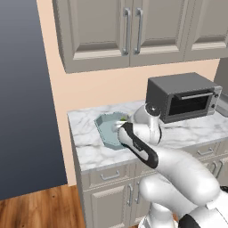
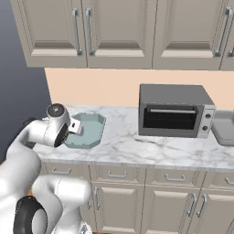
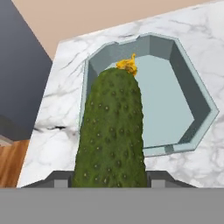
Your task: Place one cucumber and one fish in each tupperware on the nearby counter, to pack two identical lunches.
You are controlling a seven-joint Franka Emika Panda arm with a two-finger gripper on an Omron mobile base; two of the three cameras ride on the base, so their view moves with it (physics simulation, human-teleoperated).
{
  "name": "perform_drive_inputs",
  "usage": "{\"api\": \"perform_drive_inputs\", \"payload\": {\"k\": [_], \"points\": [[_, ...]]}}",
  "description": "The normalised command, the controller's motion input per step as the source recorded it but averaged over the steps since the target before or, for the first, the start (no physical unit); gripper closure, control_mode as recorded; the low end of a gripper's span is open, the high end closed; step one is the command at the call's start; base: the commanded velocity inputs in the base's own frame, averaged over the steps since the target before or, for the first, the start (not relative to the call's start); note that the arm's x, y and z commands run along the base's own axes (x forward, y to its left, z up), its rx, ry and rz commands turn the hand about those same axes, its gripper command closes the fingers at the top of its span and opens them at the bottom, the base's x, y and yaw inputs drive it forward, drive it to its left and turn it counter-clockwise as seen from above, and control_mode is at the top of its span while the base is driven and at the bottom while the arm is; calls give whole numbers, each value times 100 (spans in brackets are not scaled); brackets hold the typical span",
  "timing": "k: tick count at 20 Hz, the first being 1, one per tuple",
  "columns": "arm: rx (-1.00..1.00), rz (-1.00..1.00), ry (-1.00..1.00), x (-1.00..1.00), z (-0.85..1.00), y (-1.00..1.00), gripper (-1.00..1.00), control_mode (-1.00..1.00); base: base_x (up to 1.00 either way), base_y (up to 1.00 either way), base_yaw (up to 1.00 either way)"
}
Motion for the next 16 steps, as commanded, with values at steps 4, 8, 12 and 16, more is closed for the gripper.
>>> {"api": "perform_drive_inputs", "payload": {"k": [4,8,12,16], "points": [[4,-4,10,60,-3,24,100,-100,0,0,0],[-4,-6,4,53,0,-1,100,-100,0,0,0],[-1,0,0,56,0,-5,100,-100,0,0,0],[0,0,2,32,-22,-5,100,-100,0,0,0]]}}
